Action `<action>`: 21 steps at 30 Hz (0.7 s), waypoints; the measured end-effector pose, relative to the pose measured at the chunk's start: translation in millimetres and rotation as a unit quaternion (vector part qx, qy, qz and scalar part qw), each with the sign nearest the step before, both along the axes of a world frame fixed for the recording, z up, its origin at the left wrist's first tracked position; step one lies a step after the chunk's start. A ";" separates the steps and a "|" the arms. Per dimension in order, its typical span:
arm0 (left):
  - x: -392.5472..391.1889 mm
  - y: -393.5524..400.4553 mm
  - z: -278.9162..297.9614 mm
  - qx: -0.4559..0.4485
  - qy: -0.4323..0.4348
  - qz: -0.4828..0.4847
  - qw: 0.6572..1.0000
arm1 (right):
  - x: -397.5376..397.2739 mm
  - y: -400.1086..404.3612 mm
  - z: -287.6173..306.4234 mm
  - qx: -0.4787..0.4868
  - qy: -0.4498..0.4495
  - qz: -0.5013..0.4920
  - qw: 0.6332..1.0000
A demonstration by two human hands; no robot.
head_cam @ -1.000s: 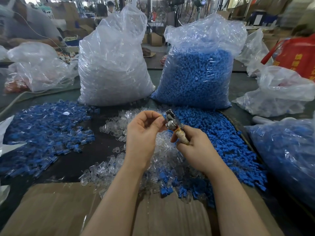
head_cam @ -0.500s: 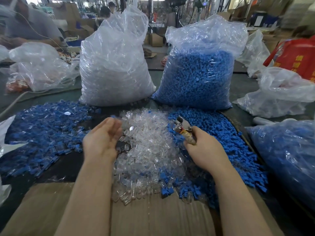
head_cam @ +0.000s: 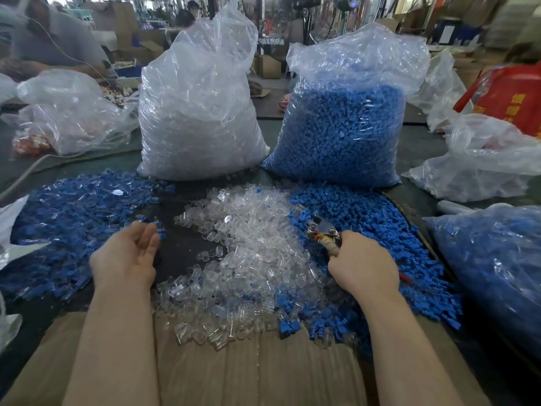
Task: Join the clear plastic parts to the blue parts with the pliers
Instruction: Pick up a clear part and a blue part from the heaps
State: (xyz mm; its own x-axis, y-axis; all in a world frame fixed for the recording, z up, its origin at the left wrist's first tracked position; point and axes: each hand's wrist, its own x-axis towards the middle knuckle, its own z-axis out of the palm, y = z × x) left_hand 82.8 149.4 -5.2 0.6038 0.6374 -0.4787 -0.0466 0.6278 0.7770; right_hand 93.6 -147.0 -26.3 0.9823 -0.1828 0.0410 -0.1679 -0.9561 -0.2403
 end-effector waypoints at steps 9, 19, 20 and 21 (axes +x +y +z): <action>4.9 -23.9 -7.0 0.517 0.189 -0.386 0.740 | 0.5 2.0 -4.0 -0.009 -0.013 0.002 1.000; 7.2 -33.5 -12.0 0.583 0.185 -0.329 0.720 | 2.1 1.7 -3.1 0.001 -0.007 -0.009 1.000; 6.7 -35.8 -10.0 0.561 0.147 -0.316 0.751 | 2.4 1.9 -3.1 -0.001 -0.005 -0.010 1.000; 6.3 -39.1 -7.4 0.528 0.108 -0.307 0.784 | 2.7 2.0 -2.9 -0.005 -0.002 -0.010 1.000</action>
